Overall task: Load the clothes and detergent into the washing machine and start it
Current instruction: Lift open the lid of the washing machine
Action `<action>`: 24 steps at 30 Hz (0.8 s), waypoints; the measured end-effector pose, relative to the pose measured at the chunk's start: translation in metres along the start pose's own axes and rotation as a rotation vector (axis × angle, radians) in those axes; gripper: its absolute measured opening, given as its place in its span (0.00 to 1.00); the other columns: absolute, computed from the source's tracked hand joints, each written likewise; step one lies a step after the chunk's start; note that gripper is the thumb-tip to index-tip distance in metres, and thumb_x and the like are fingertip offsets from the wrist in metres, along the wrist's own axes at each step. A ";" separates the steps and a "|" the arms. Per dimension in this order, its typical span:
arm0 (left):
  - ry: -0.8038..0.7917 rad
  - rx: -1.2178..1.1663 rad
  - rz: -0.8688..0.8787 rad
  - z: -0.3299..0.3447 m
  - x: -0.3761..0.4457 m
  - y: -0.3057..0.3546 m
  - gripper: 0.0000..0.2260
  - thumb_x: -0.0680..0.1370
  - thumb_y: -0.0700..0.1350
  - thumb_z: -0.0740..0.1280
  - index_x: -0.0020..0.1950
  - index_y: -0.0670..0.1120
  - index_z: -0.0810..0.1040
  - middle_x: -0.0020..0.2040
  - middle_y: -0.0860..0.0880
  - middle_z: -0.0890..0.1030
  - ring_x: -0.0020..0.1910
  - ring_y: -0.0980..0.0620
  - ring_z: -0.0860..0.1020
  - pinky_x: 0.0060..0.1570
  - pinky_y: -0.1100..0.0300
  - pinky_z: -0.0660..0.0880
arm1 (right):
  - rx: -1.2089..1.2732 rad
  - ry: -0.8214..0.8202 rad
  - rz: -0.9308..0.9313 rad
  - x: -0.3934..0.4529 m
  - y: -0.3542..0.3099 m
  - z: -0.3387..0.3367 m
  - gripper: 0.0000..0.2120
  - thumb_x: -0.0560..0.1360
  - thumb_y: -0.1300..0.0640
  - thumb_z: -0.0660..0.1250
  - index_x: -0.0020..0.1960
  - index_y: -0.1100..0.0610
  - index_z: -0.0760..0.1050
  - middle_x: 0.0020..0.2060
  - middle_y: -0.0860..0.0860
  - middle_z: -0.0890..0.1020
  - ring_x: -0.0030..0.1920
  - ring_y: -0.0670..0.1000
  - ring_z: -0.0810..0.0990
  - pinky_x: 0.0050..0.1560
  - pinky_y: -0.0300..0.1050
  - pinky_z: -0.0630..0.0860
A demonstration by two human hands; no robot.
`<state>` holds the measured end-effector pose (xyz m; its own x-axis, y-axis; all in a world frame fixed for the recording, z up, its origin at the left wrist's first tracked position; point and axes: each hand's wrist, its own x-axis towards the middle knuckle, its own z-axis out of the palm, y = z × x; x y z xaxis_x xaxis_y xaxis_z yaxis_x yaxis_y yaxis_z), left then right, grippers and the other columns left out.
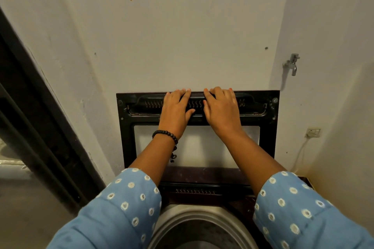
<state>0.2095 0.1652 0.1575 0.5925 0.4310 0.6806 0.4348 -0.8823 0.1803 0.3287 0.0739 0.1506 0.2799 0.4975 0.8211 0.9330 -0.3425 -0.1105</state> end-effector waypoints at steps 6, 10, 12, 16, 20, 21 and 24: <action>0.036 -0.015 0.020 0.011 -0.001 0.001 0.26 0.74 0.41 0.73 0.70 0.39 0.72 0.65 0.39 0.75 0.67 0.39 0.71 0.73 0.44 0.55 | 0.011 0.048 -0.005 -0.005 0.007 0.004 0.16 0.75 0.59 0.69 0.61 0.61 0.78 0.51 0.58 0.80 0.51 0.60 0.78 0.65 0.63 0.70; 0.021 -0.011 0.022 0.013 -0.001 0.003 0.26 0.74 0.40 0.73 0.71 0.38 0.71 0.66 0.39 0.75 0.68 0.40 0.71 0.73 0.46 0.52 | 0.008 0.023 -0.004 -0.006 0.010 0.008 0.16 0.75 0.59 0.68 0.62 0.61 0.77 0.52 0.58 0.80 0.53 0.60 0.78 0.66 0.64 0.68; -0.013 0.018 0.014 0.012 -0.003 0.006 0.27 0.76 0.42 0.70 0.74 0.40 0.67 0.70 0.40 0.71 0.72 0.41 0.67 0.75 0.47 0.49 | -0.002 -0.015 -0.010 -0.007 0.010 0.006 0.18 0.76 0.59 0.67 0.64 0.61 0.76 0.54 0.58 0.80 0.56 0.60 0.78 0.68 0.65 0.66; -0.152 0.150 -0.071 0.016 -0.017 0.015 0.33 0.81 0.51 0.62 0.80 0.43 0.47 0.80 0.45 0.50 0.79 0.44 0.46 0.76 0.47 0.42 | -0.021 -0.217 0.027 -0.018 0.002 -0.006 0.26 0.79 0.53 0.62 0.75 0.60 0.63 0.71 0.58 0.70 0.74 0.59 0.64 0.75 0.62 0.53; -0.245 0.248 -0.107 0.010 -0.047 0.031 0.34 0.83 0.56 0.55 0.79 0.44 0.38 0.80 0.45 0.38 0.79 0.46 0.38 0.75 0.46 0.37 | -0.013 -0.343 0.059 -0.037 -0.005 -0.025 0.31 0.81 0.49 0.58 0.79 0.56 0.51 0.79 0.54 0.52 0.78 0.57 0.47 0.76 0.60 0.46; -0.265 0.274 -0.101 0.008 -0.058 0.034 0.34 0.83 0.57 0.53 0.78 0.44 0.37 0.79 0.45 0.37 0.78 0.46 0.37 0.74 0.46 0.36 | -0.012 -0.358 0.062 -0.047 -0.008 -0.030 0.31 0.81 0.48 0.57 0.79 0.56 0.50 0.79 0.54 0.51 0.79 0.57 0.45 0.75 0.60 0.45; -0.335 0.317 -0.108 0.002 -0.091 0.037 0.34 0.83 0.59 0.50 0.78 0.44 0.35 0.79 0.45 0.36 0.78 0.46 0.36 0.74 0.45 0.35 | -0.029 -0.407 0.070 -0.083 -0.016 -0.041 0.31 0.81 0.47 0.57 0.79 0.54 0.50 0.79 0.55 0.49 0.78 0.57 0.43 0.75 0.62 0.44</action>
<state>0.1733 0.0939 0.1007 0.6960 0.6005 0.3936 0.6608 -0.7502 -0.0241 0.2815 0.0055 0.1070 0.4147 0.7447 0.5230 0.9034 -0.4060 -0.1382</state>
